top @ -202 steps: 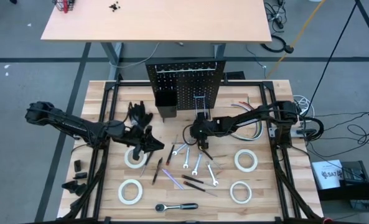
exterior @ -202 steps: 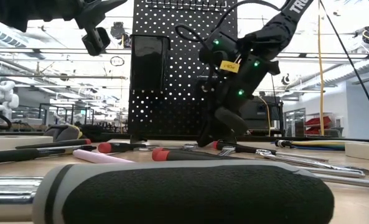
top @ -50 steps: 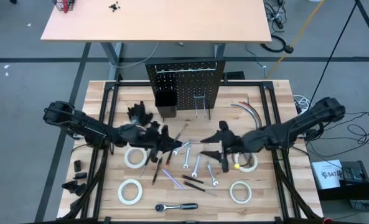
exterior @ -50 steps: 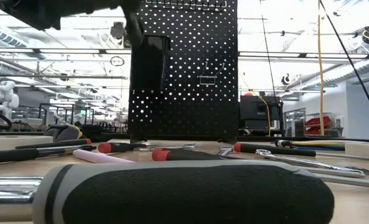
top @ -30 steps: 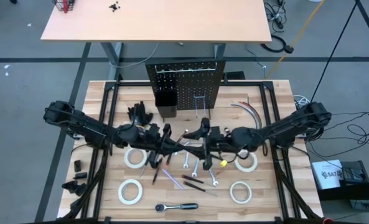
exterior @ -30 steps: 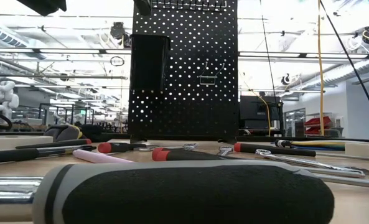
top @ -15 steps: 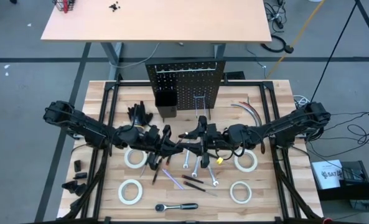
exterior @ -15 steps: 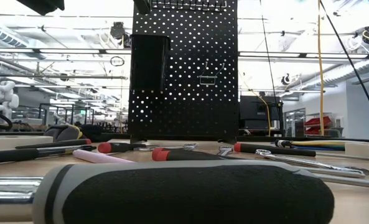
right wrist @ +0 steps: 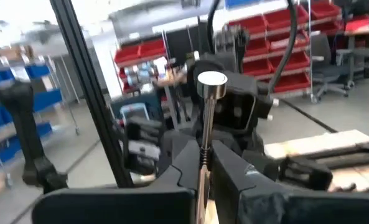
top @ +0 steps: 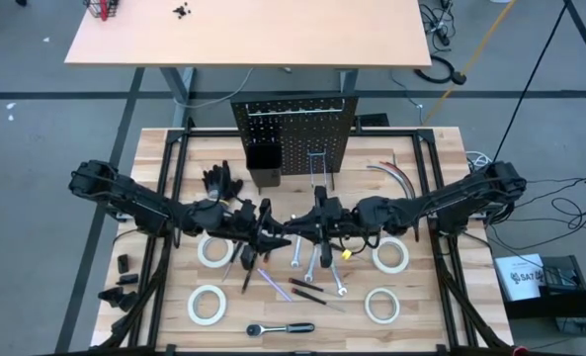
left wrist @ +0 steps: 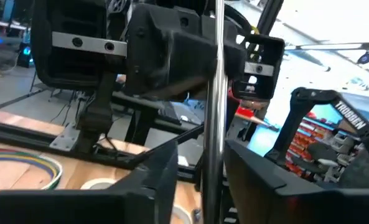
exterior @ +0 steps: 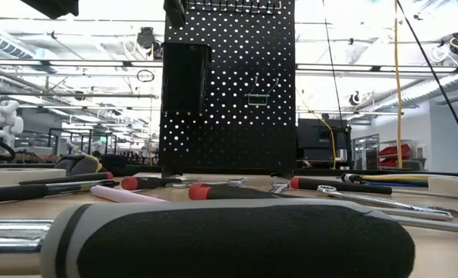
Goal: Hang tools onto peg board
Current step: Put the silver magnetic rod into the black bin on the peg board, then put the purple pen into the black bin on the peg board
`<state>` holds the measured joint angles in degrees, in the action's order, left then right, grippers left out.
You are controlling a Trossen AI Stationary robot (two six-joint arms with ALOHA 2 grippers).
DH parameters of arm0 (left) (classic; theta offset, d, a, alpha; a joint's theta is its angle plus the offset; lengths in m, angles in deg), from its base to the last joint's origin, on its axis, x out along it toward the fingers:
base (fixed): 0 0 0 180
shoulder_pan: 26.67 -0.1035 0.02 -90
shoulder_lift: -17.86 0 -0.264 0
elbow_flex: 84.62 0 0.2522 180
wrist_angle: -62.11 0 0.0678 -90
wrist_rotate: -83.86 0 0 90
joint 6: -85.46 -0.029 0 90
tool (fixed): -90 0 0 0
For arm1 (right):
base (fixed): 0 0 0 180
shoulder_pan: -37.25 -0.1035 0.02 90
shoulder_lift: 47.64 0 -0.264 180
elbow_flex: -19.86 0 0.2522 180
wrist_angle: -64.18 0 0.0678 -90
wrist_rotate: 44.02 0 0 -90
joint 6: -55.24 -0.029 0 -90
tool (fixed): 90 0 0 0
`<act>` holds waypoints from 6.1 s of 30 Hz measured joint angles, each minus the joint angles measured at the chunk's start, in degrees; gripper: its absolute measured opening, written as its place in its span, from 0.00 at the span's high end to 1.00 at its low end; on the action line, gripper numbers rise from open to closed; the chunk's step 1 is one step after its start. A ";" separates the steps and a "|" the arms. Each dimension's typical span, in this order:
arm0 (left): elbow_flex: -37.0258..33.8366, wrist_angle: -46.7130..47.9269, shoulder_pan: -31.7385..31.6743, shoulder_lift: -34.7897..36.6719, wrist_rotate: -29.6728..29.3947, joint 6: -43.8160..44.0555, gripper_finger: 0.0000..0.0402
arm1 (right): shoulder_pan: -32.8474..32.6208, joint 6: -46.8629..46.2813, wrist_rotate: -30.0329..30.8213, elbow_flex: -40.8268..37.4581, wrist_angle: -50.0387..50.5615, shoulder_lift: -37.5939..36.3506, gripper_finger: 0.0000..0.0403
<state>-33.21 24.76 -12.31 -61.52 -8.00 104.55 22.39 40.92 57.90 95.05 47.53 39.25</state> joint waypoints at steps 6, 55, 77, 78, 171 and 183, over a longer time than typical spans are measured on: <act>0.00 17.46 -2.69 7.64 0.02 -1.44 0.60 | 0.44 2.88 0.15 0.00 3.37 -1.82 0.97; -0.07 64.22 -4.76 34.36 -10.02 4.52 0.60 | 17.92 5.81 17.72 18.86 22.04 12.16 0.69; -0.59 63.93 -4.05 34.17 -5.93 5.59 0.60 | 14.11 7.30 3.93 18.88 33.21 -1.37 0.33; -0.92 64.05 -3.72 34.02 -5.34 5.99 0.60 | 13.69 5.90 0.87 18.88 35.74 -2.00 0.33; -15.91 51.92 7.24 25.27 -9.82 18.19 0.60 | -7.53 -27.57 10.09 -13.03 37.94 -0.57 0.33; -15.91 51.53 7.44 36.33 -15.29 8.28 0.60 | -6.51 -34.42 5.75 -1.58 59.35 1.03 0.33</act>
<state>-49.12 76.28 -4.87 -25.18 -23.30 112.83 15.89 6.50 63.65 93.47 106.88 40.28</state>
